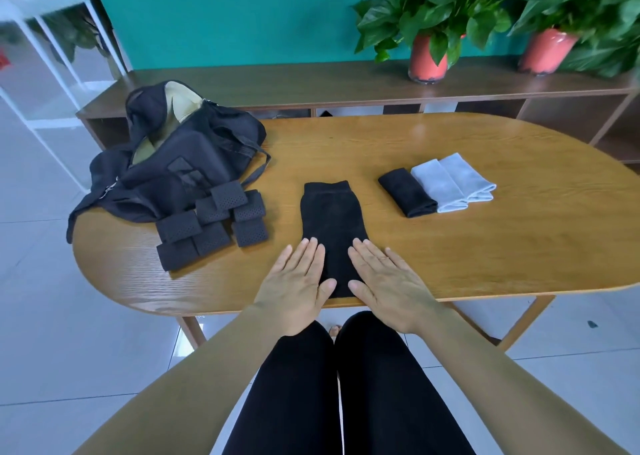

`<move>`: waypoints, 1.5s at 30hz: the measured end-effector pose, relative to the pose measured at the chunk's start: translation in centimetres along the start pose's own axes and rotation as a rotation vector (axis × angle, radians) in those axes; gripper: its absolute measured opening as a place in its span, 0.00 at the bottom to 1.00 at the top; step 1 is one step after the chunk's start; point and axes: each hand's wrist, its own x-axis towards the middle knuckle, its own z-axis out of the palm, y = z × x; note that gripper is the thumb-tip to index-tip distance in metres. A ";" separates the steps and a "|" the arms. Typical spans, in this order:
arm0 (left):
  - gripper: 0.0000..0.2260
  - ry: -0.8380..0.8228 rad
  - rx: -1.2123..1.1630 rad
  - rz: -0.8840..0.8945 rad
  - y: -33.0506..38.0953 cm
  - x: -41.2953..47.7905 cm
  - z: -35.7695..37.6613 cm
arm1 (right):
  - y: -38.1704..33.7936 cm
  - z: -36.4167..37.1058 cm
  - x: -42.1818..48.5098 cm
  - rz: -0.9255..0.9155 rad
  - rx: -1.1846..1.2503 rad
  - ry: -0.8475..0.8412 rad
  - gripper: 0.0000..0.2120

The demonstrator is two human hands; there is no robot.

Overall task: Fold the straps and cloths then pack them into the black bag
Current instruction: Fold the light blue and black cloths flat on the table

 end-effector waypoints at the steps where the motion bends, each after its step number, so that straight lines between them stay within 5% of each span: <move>1: 0.40 -0.004 0.005 0.006 0.2 -0.2 -0.1 | 0.0 0.0 -0.2 -0.002 0.000 0.001 0.29; 6: 0.41 -0.017 0.017 0.029 0.4 -1.7 -0.1 | 0.1 0.2 -1.4 -0.041 0.021 0.053 0.31; 9: 0.41 0.174 -0.001 0.142 0.2 -2.8 0.0 | 0.2 0.6 -2.7 -0.104 0.088 0.280 0.32; 13: 0.29 0.332 0.025 0.281 -0.2 -3.6 0.6 | 0.9 1.8 -3.5 -0.201 0.042 0.405 0.28; 20: 0.09 0.490 -0.148 0.164 -1.1 -2.7 0.1 | 1.5 1.0 -2.7 -0.135 0.183 0.576 0.12; 24: 0.10 0.439 -0.536 -0.162 -0.4 -1.4 -1.3 | 1.1 0.2 -1.4 0.132 0.467 0.585 0.07; 28: 0.15 0.380 -0.602 -0.330 -0.1 0.0 -2.0 | 0.3 -0.3 0.1 0.353 0.599 0.548 0.05; 45: 0.19 0.257 -0.438 -0.368 0.3 1.6 -2.8 | 0.0 1.0 0.5 0.446 0.506 0.605 0.09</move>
